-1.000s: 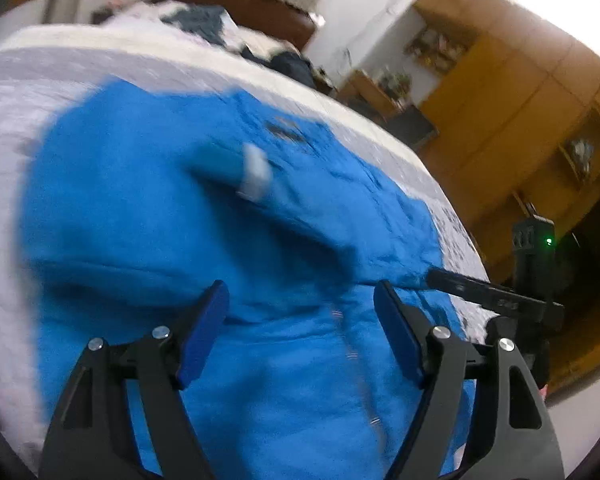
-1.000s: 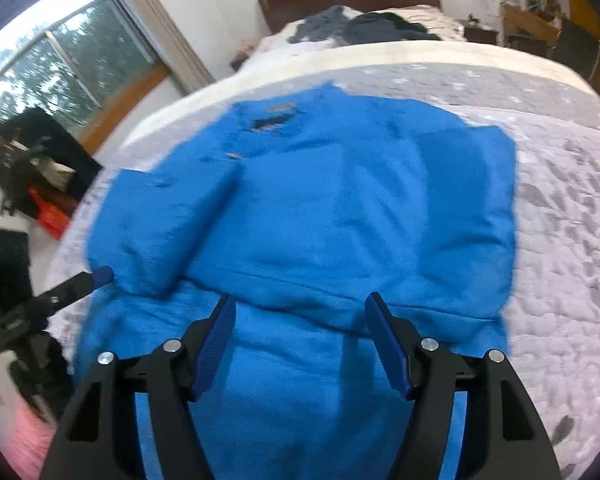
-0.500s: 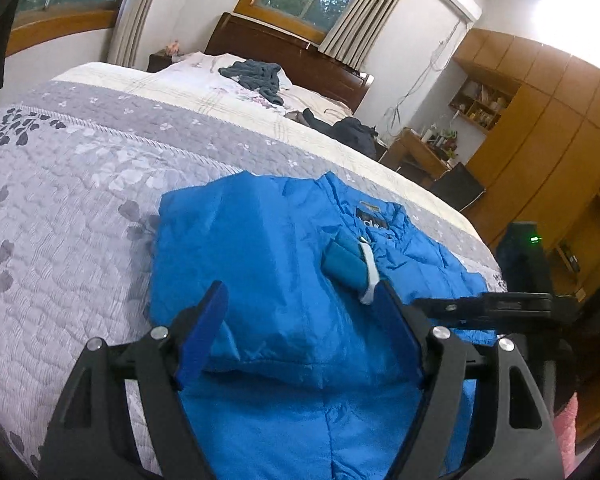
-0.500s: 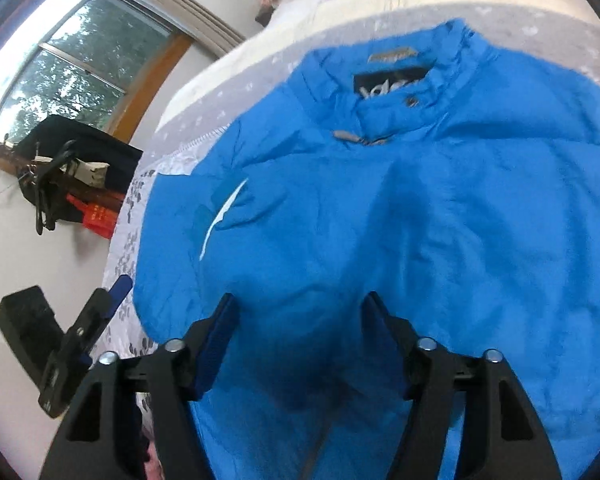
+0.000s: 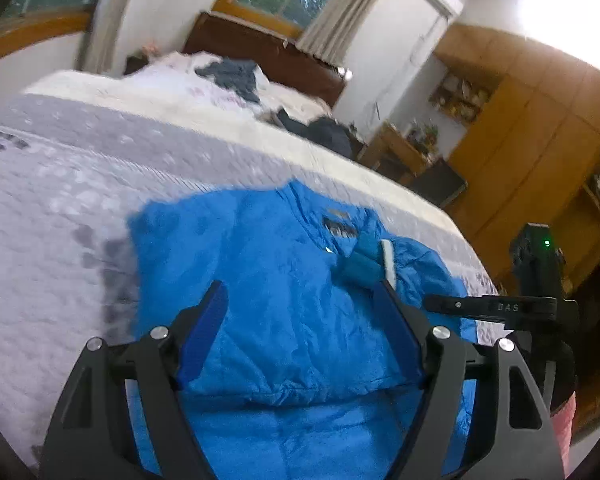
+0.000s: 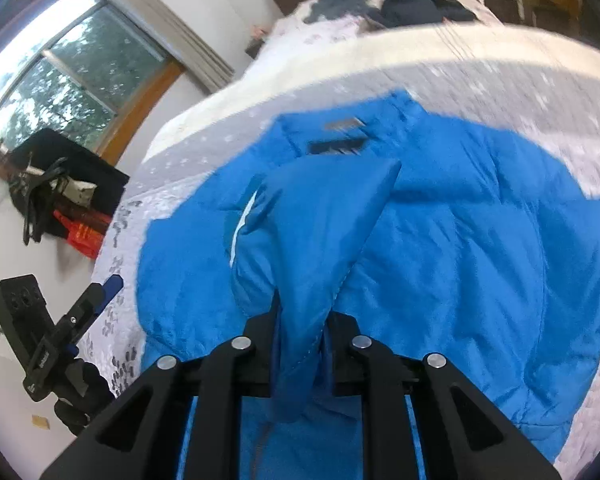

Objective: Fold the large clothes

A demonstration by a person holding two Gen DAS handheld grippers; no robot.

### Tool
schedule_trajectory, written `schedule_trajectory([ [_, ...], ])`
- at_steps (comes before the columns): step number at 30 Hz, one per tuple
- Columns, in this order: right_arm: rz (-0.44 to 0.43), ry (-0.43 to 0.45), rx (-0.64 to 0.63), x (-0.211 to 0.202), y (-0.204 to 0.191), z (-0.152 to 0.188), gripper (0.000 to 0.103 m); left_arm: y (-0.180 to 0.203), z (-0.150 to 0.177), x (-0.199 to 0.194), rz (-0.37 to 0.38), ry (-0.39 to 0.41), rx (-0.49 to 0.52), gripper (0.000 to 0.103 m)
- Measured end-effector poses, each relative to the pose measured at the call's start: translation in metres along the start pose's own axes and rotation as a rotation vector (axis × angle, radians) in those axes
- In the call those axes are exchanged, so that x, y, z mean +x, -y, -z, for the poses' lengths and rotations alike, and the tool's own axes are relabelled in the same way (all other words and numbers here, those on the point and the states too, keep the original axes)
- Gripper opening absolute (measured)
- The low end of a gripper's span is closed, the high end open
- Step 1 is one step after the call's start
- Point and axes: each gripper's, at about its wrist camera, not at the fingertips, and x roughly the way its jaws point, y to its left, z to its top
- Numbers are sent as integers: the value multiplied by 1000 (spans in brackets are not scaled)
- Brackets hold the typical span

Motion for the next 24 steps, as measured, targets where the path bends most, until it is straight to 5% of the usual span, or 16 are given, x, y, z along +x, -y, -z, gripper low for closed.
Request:
schedule_trajectory([
  [5,-25,-32,67,19,35,6,21,-11,5,41,-24,-88,-28,73],
  [11,-29,-40,60,24,39,8,29,-19,7,53,-38,-103,-15,73],
  [17,174,88,-98,-17,-2,8,44,-16,1,41,-19,-81,-7,73],
  [24,286,34,-293,16,-69,-2,60,-8,3,44,-44,-97,37,74],
])
